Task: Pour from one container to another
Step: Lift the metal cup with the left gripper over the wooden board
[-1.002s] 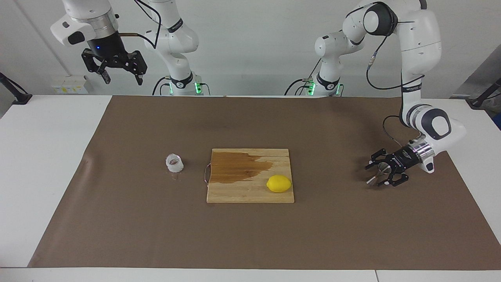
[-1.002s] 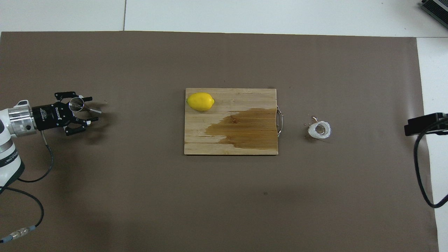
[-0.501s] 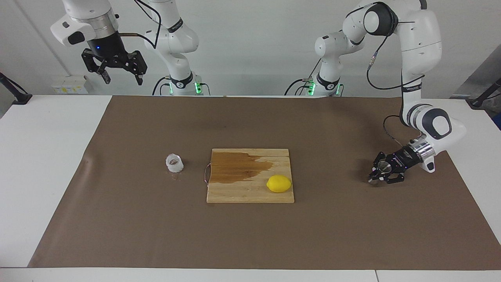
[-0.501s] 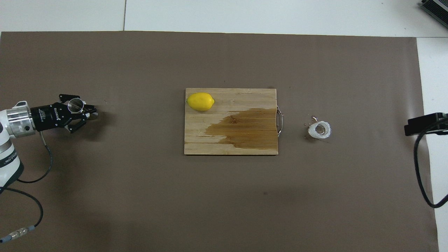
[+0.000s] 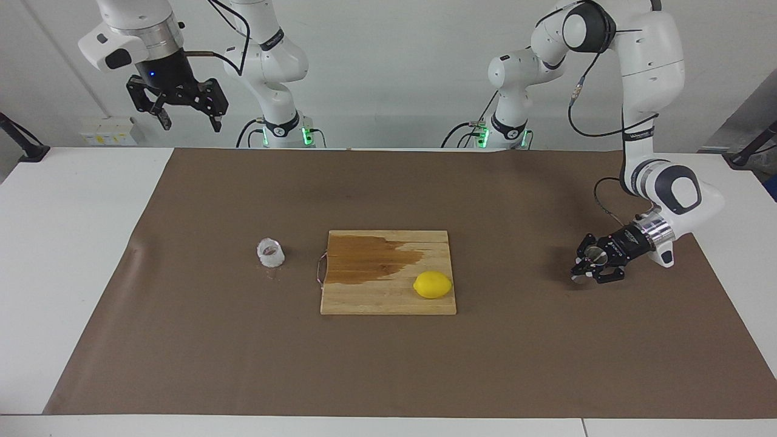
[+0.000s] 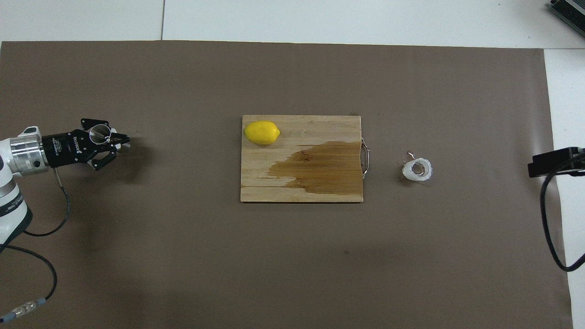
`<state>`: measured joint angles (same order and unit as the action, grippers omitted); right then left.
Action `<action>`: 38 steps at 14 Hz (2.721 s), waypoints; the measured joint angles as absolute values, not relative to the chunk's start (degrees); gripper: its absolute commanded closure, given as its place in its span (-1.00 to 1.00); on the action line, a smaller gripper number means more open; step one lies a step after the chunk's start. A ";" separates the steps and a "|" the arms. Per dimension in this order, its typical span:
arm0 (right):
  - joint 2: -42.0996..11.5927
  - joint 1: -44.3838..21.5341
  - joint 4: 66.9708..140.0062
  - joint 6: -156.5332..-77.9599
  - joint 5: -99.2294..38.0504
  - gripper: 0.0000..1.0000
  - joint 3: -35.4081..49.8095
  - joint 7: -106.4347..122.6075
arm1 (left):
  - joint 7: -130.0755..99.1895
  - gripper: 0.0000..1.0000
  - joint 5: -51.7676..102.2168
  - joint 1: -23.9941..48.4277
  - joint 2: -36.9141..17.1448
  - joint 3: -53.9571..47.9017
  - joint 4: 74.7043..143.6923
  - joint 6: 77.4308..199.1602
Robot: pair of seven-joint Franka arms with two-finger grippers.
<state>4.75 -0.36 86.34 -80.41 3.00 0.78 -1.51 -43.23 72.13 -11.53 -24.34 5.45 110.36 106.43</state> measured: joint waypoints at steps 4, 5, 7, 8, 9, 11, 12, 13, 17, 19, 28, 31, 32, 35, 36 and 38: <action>4.75 -0.36 86.34 -80.41 3.00 -1.00 0.78 -1.51 | -43.36 1.00 74.87 -6.04 -21.90 5.30 110.92 106.25; 4.75 -0.36 86.34 -80.41 3.00 -1.00 0.78 -1.51 | -43.63 1.00 75.51 -4.38 -21.13 5.28 111.24 106.25; 4.75 -0.36 86.34 -80.41 3.00 -1.00 0.78 -1.51 | -46.08 1.00 76.38 -0.71 -19.29 5.29 111.48 106.86; 4.75 -0.36 86.34 -80.41 3.00 -1.00 0.78 -1.51 | -47.47 1.00 77.05 1.25 -18.14 5.31 111.56 108.02; 4.75 -0.36 86.34 -80.41 3.00 -1.00 0.78 -1.51 | -48.51 1.00 77.97 3.06 -17.02 5.31 111.79 109.31; 4.75 -0.36 86.34 -80.41 3.00 -1.00 0.78 -1.51 | -50.89 1.00 80.16 6.82 -15.13 5.31 112.64 112.21; 4.75 -0.36 86.34 -80.41 3.00 -1.00 0.78 -1.51 | -52.09 1.00 81.12 8.80 -14.53 5.31 112.99 113.73; 4.75 -0.36 86.34 -80.41 3.00 -1.00 0.78 -1.51 | -53.01 1.00 81.76 10.58 -14.15 5.31 113.18 115.12; 4.75 -0.36 86.34 -80.41 3.00 -1.00 0.78 -1.51 | -57.59 1.00 84.51 16.88 -13.22 5.32 113.22 121.79; 4.75 -0.36 86.34 -80.41 3.00 -1.00 0.78 -1.51 | -61.39 1.00 86.30 20.31 -11.96 5.30 113.22 126.81; 4.75 -0.36 86.34 -80.41 3.00 -1.00 0.78 -1.51 | -59.67 1.00 100.97 32.83 -13.10 5.17 114.50 137.24; 4.75 -0.36 86.34 -80.41 3.00 -1.00 0.78 -1.51 | -50.88 1.00 112.18 37.66 -15.75 4.74 114.95 142.29; 4.75 -0.36 86.34 -80.41 3.00 -1.00 0.78 -1.51 | -48.67 1.00 114.69 38.64 -16.65 4.67 114.98 143.17; 4.75 -0.36 86.34 -80.41 3.00 -1.00 0.78 -1.51 | -46.92 1.00 117.03 39.05 -17.91 4.83 114.98 143.64; 4.75 -0.36 86.34 -80.41 3.00 -1.00 0.78 -1.51 | -46.90 1.00 117.32 39.04 -18.11 4.96 114.98 143.67; 4.75 -0.36 86.34 -80.41 3.00 -1.00 0.78 -1.51 | -46.21 1.00 117.81 39.04 -18.50 5.00 114.99 143.68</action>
<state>4.75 -0.36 86.34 -80.41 3.00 0.78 -1.51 -46.21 117.81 39.04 -18.50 5.00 114.99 143.68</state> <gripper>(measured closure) 0.000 0.907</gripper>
